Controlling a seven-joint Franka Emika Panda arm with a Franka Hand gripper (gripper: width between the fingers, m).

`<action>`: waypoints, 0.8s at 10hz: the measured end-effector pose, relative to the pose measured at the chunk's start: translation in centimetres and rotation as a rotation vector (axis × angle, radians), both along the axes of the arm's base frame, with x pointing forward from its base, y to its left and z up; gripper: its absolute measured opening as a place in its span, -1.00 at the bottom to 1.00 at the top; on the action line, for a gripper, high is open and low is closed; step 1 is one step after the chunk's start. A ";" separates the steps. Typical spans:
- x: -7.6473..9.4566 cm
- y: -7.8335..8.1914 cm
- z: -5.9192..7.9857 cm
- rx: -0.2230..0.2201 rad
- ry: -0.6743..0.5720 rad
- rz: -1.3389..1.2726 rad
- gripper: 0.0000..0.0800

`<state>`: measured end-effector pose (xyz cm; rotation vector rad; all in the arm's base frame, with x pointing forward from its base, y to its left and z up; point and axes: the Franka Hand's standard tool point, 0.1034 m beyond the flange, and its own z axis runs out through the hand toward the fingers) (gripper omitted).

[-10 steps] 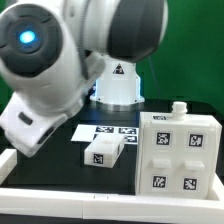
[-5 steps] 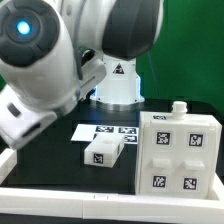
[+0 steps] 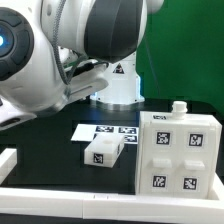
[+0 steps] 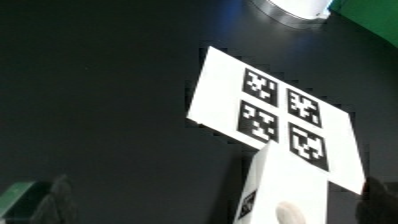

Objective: Assemble cabinet

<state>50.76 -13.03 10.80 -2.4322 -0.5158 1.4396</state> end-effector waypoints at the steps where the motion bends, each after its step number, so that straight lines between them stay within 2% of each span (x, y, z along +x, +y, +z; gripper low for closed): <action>1: 0.0 0.0 -0.1 -0.008 0.002 -0.004 0.99; 2: -0.4 0.9 -0.2 -0.175 0.053 -0.106 0.99; 3: -0.3 1.5 -0.4 -0.285 0.102 -0.168 0.99; 4: 0.4 1.1 -0.6 -0.279 0.082 -0.164 0.99; 7: 0.0 1.2 -0.4 -0.279 0.070 -0.164 0.99; 8: -0.1 1.7 -0.8 -0.358 0.085 -0.219 0.99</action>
Offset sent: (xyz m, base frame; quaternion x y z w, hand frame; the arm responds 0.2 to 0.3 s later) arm 0.0237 0.0055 0.0011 0.0495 0.0078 0.1363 0.9894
